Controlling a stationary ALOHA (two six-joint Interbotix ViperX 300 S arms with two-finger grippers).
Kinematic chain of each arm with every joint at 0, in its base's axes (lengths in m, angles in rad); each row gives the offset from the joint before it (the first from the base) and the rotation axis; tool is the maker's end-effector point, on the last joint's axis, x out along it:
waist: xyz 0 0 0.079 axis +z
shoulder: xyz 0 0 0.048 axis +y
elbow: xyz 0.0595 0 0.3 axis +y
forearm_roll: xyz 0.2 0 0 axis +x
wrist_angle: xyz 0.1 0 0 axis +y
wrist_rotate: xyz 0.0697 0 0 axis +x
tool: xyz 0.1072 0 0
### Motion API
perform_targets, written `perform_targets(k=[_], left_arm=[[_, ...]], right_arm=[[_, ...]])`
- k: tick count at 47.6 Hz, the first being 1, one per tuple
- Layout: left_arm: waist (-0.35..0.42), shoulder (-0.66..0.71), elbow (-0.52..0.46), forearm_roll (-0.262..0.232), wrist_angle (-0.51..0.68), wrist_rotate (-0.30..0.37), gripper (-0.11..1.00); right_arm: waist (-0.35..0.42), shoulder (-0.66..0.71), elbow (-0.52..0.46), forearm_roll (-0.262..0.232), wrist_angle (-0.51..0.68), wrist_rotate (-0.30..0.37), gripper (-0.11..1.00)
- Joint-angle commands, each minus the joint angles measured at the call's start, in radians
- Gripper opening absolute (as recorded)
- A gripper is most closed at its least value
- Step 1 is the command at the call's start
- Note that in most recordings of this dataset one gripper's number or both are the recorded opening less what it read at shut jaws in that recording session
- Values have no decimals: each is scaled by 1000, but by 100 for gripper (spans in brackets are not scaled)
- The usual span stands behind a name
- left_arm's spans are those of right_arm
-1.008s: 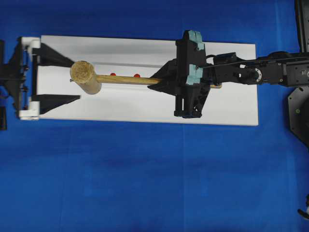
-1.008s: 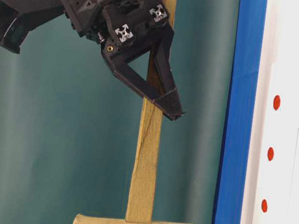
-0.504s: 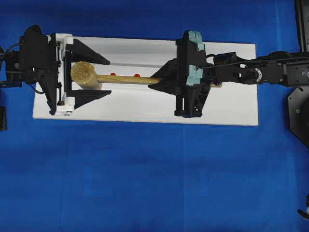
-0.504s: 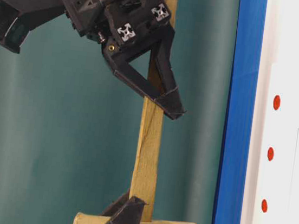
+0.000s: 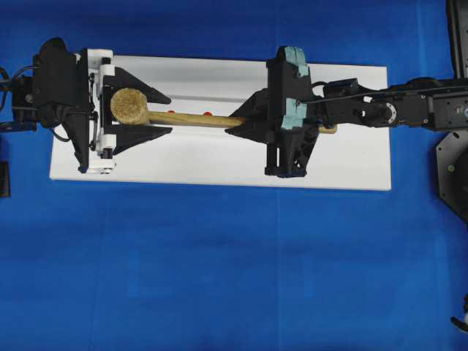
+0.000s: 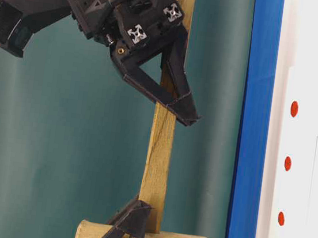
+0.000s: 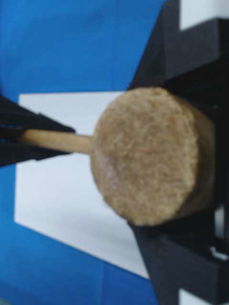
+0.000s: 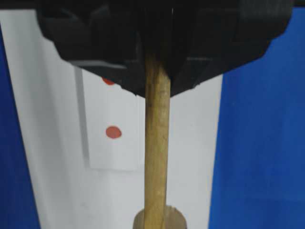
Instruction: Hit the mark with a hammer.
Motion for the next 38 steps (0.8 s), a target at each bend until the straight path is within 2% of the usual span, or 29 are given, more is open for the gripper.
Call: perform_targets(k=[1,22,25,27,32,33,36,38], left_arm=[[2,-6,-21,-2,2,-5,43],[2,-14,-18,-3,49,-21,43],[2,-14,-17,-3,49,-25,43],[2,-14,-17,-3,49,-26,43],[2,-15,-18,-5,60,-46,43],[2,-15,-18,-5,64,-54,43],[2,-20,-20,-5,80,-75,43],[2,-23,-21,-5,87,-91,43]], right_arm=[[3,-17,-35,-3,-8,-3,2],[5,-20,-32,-3,-12,0,3],[3,-20,-32,-3,-12,5,13],[5,-20,-31,-3,-14,8,24],[3,-26,-28,-3,-21,3,55],[3,-28,-25,-3,-25,-3,66],[3,-32,-21,-8,-35,-11,84],[5,-37,-18,-12,-41,-20,92]])
